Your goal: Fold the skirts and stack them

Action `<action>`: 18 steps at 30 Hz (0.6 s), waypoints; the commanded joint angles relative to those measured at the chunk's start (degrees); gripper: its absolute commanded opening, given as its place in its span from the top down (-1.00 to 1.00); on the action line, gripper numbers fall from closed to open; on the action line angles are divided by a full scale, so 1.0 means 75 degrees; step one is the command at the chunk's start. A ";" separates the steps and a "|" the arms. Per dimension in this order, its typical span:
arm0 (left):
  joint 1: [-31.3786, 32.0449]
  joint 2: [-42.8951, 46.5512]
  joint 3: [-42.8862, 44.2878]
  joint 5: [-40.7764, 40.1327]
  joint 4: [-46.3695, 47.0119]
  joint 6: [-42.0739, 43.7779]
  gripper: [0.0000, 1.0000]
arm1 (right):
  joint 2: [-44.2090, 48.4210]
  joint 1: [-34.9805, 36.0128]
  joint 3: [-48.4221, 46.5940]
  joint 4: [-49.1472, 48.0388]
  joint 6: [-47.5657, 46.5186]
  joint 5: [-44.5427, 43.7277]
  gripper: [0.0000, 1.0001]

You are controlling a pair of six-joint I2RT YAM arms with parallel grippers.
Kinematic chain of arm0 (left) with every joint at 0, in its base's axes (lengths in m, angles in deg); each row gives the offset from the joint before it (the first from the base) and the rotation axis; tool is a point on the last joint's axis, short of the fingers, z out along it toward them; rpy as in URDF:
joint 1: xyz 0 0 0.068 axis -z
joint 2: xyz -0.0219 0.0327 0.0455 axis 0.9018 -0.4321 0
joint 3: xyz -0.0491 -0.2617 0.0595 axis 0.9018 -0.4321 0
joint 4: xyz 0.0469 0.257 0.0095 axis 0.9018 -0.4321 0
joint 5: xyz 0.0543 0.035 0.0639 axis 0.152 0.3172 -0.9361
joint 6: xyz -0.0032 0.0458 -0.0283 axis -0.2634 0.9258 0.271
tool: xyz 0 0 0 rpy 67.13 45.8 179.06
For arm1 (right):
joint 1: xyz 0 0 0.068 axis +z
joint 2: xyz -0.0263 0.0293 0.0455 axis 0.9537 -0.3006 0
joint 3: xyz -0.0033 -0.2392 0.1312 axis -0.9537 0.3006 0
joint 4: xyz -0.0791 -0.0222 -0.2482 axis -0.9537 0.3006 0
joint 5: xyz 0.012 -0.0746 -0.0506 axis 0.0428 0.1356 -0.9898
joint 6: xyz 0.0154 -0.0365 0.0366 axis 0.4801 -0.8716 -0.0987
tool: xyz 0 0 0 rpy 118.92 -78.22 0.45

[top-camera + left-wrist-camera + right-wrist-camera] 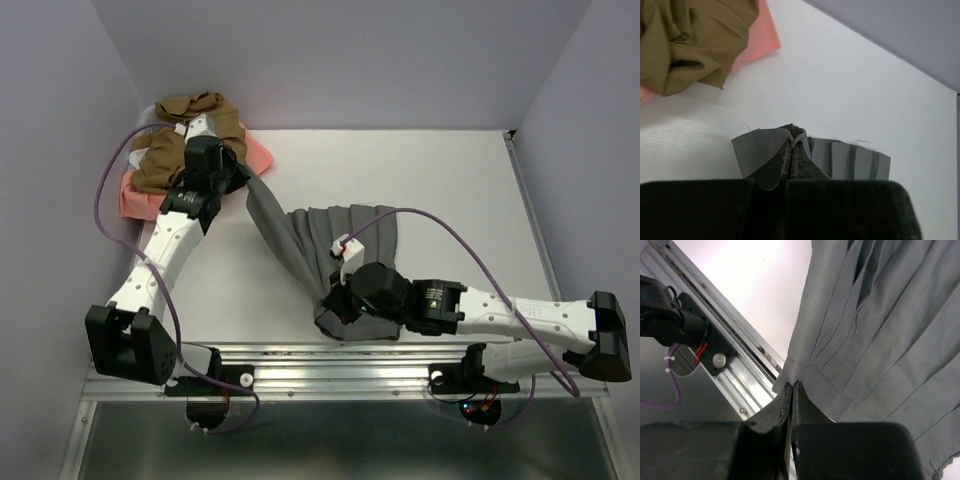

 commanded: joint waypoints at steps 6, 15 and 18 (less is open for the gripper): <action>0.1182 -0.1290 0.1862 -0.0346 0.0412 0.0135 1.00 | 0.1062 -0.0415 0.0460 0.0500 0.0759 -0.0467 0.99; 0.1839 -0.2731 0.3655 -0.0264 0.0166 0.0088 1.00 | 0.1801 -0.1223 0.0741 0.1403 0.1169 -0.0878 0.99; 0.2062 -0.3153 0.4205 -0.0159 0.0119 0.0147 1.00 | 0.1872 -0.1562 0.0882 0.1556 0.1345 -0.0668 0.99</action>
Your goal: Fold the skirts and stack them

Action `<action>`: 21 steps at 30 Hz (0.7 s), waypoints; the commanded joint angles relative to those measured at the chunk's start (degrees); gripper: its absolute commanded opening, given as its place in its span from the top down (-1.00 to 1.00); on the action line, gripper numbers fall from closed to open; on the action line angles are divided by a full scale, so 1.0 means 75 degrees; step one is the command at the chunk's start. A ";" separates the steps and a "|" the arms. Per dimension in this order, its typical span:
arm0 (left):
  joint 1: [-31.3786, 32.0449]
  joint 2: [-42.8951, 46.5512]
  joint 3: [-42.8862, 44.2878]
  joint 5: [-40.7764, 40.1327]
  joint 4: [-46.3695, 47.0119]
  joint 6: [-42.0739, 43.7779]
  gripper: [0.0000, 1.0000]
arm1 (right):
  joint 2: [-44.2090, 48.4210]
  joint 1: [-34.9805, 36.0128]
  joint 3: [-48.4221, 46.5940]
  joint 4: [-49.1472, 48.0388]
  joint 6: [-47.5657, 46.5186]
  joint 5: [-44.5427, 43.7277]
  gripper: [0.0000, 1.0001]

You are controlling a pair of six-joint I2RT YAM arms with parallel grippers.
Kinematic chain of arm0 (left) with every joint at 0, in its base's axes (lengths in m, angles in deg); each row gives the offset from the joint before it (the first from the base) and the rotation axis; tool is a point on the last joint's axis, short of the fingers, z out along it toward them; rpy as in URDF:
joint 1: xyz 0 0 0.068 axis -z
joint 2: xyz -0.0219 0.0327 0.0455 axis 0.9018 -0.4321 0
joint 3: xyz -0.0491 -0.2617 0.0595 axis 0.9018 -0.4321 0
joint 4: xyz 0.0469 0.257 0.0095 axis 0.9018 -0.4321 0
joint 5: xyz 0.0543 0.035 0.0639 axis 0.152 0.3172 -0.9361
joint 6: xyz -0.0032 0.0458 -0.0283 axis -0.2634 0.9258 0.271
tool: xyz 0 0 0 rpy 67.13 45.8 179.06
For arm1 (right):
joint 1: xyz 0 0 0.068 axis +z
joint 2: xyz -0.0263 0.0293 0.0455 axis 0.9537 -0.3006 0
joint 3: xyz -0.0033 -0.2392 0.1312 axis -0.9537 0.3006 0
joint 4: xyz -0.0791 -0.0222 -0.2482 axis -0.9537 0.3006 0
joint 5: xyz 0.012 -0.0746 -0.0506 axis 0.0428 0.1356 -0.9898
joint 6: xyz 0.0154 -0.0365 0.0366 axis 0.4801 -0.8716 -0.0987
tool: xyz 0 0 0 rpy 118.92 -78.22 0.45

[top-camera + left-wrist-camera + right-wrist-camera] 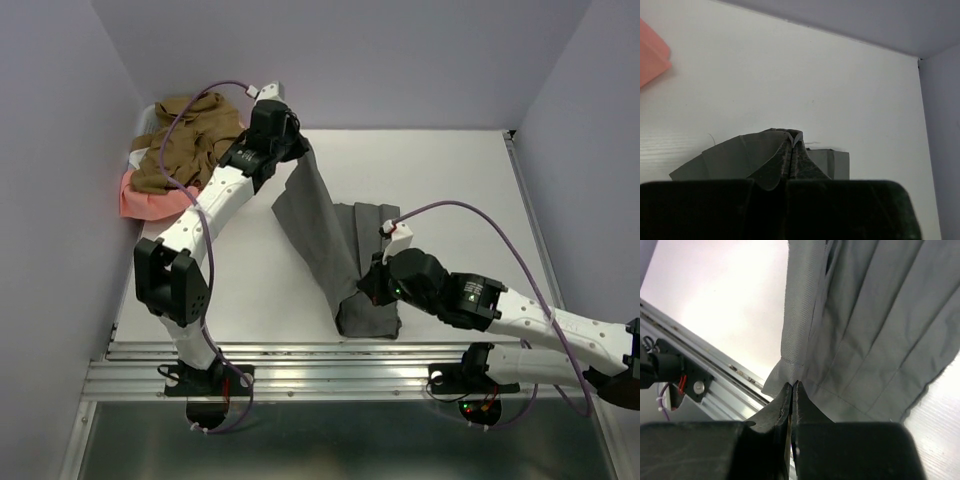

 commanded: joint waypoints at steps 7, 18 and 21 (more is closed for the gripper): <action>0.0686 -0.1133 0.2117 -0.0050 -0.0019 0.0317 1.00 | 0.0363 -0.0442 0.0461 0.0794 0.0843 -0.0044 0.99; 0.1097 -0.1545 0.3032 0.0125 0.0191 0.0281 1.00 | 0.0902 -0.0442 0.0204 0.1415 0.1043 -0.0055 0.99; 0.1284 -0.1556 0.3126 0.0719 0.0601 0.0480 1.00 | 0.1159 -0.0442 0.0250 0.1532 0.1230 -0.0056 0.99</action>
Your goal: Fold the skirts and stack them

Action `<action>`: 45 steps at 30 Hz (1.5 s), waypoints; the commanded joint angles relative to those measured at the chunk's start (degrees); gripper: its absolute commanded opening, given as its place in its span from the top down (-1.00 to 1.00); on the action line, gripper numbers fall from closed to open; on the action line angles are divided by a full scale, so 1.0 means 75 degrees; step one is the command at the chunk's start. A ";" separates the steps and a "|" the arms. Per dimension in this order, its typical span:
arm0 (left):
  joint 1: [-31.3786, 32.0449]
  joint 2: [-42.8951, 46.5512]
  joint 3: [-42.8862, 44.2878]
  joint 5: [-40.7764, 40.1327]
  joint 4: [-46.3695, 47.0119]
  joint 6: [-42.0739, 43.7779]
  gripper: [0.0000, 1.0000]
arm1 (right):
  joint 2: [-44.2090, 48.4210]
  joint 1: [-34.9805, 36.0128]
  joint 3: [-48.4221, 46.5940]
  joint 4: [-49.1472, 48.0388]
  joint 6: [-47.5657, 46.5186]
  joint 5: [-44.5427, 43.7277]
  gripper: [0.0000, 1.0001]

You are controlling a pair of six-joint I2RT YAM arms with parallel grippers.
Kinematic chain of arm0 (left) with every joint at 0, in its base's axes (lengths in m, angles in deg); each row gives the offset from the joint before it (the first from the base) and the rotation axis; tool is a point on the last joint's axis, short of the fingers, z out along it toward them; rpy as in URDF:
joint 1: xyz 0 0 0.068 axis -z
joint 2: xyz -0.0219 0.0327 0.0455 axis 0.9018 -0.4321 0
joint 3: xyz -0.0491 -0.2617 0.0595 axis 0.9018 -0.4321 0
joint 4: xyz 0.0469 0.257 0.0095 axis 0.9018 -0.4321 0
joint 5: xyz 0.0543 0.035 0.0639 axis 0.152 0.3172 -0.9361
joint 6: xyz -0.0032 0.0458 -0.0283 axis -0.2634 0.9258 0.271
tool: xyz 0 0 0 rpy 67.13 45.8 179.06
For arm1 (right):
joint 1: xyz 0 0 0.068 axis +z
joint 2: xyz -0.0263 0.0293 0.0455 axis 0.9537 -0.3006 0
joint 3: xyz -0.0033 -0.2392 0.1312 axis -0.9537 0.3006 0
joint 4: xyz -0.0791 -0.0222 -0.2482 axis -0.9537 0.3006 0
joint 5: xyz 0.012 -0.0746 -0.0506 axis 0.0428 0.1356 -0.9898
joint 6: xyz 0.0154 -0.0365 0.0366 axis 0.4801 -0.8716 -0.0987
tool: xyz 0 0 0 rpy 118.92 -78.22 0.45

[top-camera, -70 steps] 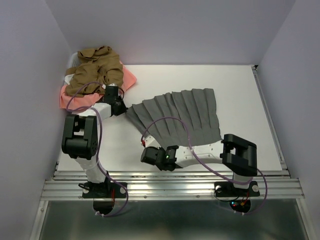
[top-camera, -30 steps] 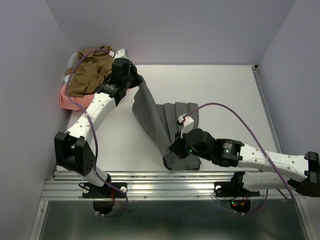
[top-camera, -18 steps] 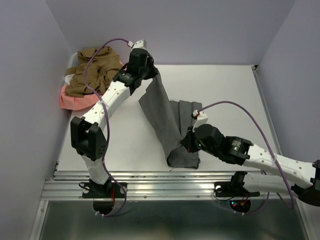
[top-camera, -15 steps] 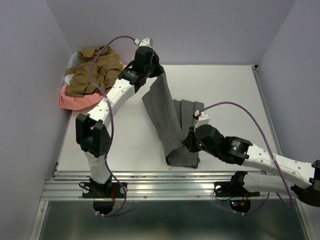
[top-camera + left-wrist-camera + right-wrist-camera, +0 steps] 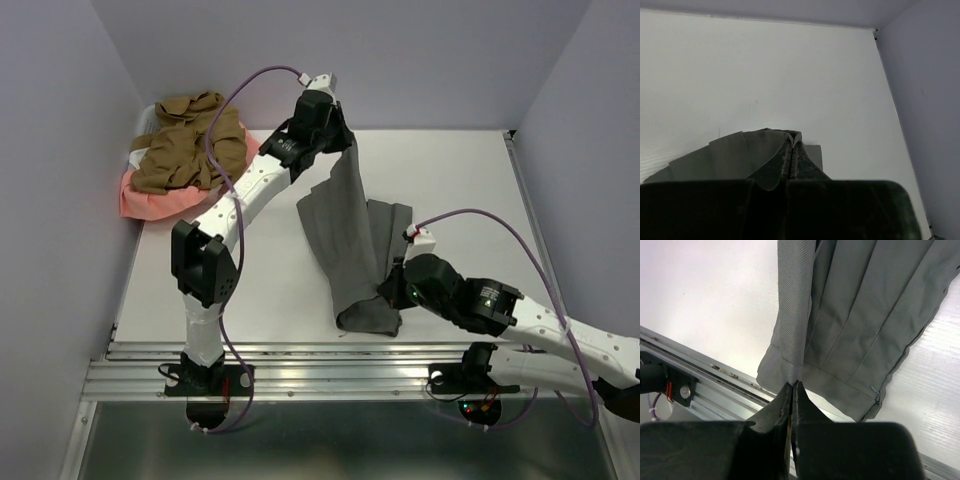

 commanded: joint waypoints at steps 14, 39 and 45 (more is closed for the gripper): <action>0.1187 -0.1034 0.1776 0.0493 0.1039 0.1154 1.00 | 0.0980 0.0018 0.0536 0.0744 0.1240 -0.0165 0.99; 0.1985 -0.4176 0.2879 0.1173 0.1719 0.1038 1.00 | 0.1378 -0.0052 0.2881 0.0896 0.3456 -0.0610 0.99; 0.1985 -0.4504 0.2879 0.1384 0.1777 0.0910 1.00 | 0.1320 -0.0052 0.3010 0.0885 0.3526 -0.0563 0.99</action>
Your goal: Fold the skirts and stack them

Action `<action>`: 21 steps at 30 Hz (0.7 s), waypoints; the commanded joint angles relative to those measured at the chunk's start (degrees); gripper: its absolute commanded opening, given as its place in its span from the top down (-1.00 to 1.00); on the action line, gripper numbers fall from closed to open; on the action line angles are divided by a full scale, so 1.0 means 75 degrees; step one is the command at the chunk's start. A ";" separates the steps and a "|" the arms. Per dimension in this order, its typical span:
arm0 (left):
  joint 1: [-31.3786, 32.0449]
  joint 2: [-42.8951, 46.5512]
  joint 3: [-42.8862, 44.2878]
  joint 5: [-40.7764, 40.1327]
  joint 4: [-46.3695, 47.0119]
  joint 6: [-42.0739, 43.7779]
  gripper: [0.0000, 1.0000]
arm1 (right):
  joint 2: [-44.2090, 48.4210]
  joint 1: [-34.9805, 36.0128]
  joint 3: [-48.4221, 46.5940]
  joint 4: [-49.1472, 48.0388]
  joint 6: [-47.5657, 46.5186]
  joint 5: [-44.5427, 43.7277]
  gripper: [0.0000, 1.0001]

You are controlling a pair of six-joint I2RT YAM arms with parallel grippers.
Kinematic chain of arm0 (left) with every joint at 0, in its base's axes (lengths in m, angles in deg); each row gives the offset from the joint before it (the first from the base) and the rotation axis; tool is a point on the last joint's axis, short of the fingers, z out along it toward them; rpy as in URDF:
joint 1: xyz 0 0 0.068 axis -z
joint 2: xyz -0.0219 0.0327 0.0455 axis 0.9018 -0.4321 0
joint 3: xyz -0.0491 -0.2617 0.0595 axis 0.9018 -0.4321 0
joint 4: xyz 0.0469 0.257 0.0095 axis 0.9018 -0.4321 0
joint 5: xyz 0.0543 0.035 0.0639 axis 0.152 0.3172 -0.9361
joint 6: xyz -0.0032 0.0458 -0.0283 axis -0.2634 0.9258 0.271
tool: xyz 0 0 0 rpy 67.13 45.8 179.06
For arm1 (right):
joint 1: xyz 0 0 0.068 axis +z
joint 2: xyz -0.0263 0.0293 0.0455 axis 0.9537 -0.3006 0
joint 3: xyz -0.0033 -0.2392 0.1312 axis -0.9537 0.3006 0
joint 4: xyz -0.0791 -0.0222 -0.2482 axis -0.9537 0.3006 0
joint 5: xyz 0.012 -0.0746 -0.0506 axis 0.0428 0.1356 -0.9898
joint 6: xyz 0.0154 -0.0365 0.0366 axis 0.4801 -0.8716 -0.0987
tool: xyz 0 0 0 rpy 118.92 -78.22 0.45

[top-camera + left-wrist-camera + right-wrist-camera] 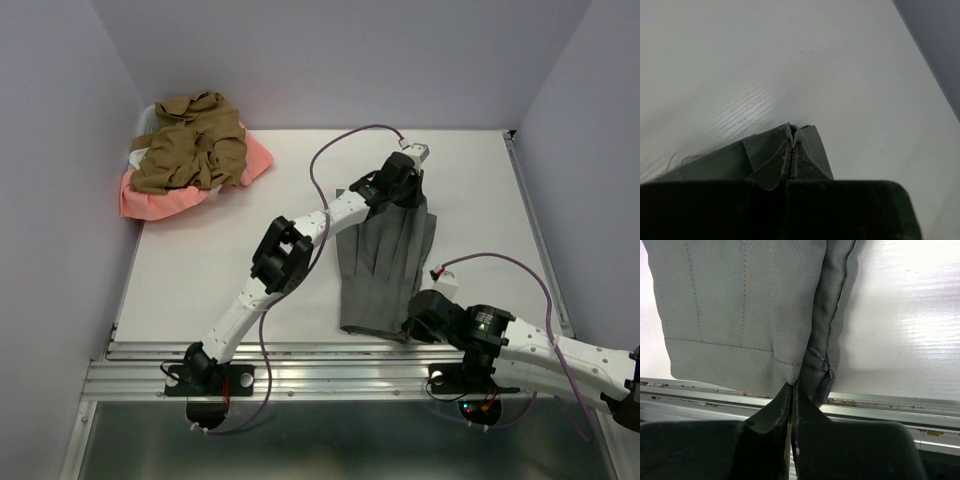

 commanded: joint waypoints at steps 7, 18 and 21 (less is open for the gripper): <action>0.0012 -0.0292 0.0416 0.0446 0.0460 -0.0184 0.81 | -0.0094 -0.0026 -0.0029 0.0025 0.0360 -0.0265 0.60; 0.0012 0.0551 0.0404 0.0670 0.0531 -0.0184 -0.82 | -0.0270 -0.0026 -0.2382 0.1431 -0.0341 -0.1600 -0.80; 0.0024 0.1067 0.0404 0.0612 0.0578 -0.0044 -0.97 | -0.0317 -0.0026 -0.3051 0.1431 -0.0880 -0.1917 -1.00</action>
